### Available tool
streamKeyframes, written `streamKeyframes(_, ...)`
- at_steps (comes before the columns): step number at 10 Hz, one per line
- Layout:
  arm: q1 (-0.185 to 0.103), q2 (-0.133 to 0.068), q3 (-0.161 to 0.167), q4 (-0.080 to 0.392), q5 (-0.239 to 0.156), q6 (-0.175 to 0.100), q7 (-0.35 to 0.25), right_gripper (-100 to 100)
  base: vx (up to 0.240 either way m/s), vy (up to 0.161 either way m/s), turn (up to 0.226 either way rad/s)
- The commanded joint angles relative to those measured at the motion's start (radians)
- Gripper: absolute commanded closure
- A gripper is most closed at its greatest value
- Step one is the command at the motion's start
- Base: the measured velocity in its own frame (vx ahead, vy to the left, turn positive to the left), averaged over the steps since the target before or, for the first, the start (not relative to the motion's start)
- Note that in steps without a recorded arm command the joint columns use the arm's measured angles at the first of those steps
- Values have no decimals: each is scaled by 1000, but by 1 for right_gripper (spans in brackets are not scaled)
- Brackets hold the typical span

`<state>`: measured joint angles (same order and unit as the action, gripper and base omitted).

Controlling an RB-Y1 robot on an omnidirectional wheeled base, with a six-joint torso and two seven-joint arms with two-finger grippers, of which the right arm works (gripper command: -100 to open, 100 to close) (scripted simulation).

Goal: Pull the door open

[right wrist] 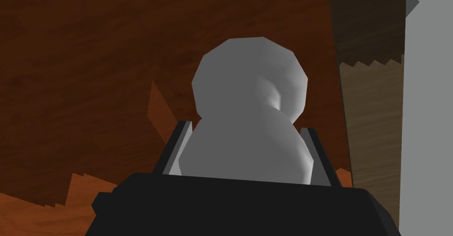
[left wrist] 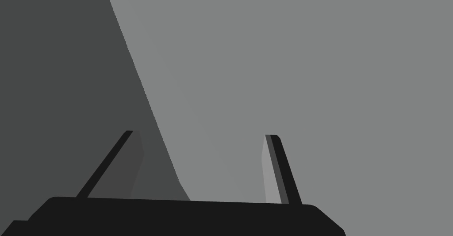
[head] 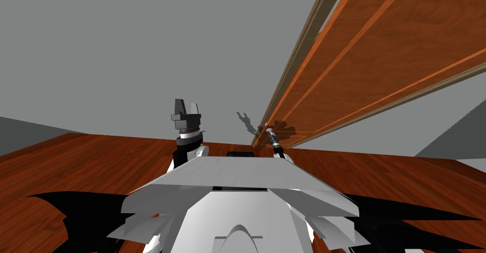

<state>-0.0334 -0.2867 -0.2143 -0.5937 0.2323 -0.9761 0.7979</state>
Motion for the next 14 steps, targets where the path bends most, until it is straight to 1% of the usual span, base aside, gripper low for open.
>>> streamKeyframes(1,2,5,14,-5,-16,4,-50,100,-45,-25,52)
streamKeyframes(2,1,4,20,-5,-26,5,-77,100,-49,-23,62)
streamKeyframes(3,1,4,20,-5,-26,5,-84,100,-33,-18,18)
streamKeyframes(6,-2,2,40,-7,-60,9,-169,100,-39,-15,42)
streamKeyframes(7,-2,2,40,-7,-60,9,-182,100,-34,-18,32)
streamKeyframes(9,-3,0,54,-8,-85,12,-244,100,-36,-18,40)
streamKeyframes(10,-3,0,54,-8,-85,12,-253,100,-26,-16,31)
streamKeyframes(11,-4,-1,61,-8,-97,14,-289,100,-23,-14,31)
streamKeyframes(12,-5,-2,68,-9,-109,15,-314,100,-36,-23,62)
streamKeyframes(13,-5,-2,68,-9,-109,15,-325,100,-32,-20,30)
streamKeyframes(14,-6,-3,76,-9,-123,17,-358,100,-30,-16,23)
